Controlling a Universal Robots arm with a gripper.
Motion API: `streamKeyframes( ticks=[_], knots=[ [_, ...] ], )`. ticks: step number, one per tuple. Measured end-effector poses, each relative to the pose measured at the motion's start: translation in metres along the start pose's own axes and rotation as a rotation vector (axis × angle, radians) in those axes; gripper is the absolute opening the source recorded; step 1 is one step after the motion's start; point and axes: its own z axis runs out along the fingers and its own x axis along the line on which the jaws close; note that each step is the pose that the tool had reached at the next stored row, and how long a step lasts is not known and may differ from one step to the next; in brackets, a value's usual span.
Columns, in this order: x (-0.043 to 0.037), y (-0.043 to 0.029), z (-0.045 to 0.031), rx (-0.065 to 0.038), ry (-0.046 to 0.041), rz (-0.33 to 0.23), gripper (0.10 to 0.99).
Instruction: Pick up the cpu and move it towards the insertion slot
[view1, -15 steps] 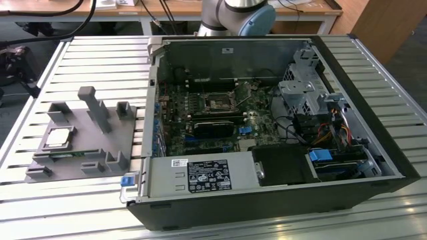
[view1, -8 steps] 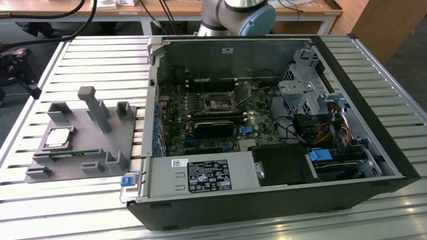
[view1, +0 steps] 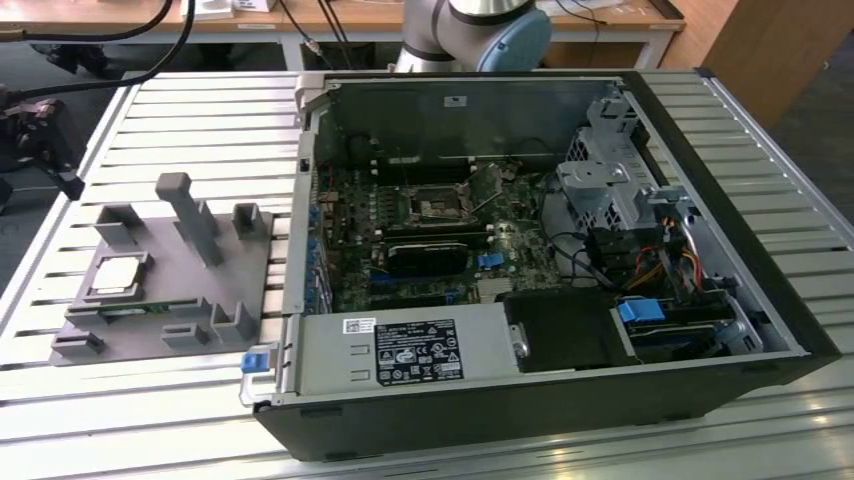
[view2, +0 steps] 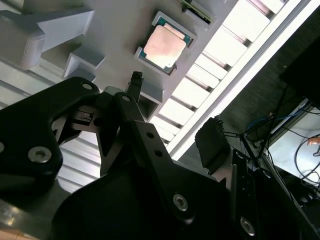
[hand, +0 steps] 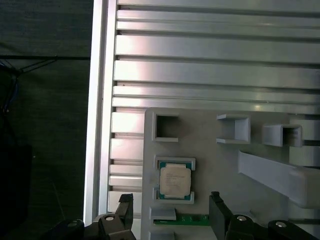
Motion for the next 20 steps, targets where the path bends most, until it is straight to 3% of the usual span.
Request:
streamKeyframes(
  ticks=[20],
  knots=[
    [0.0000,-0.0003,0.0085,0.000,0.0000,0.000,0.706]
  ],
)
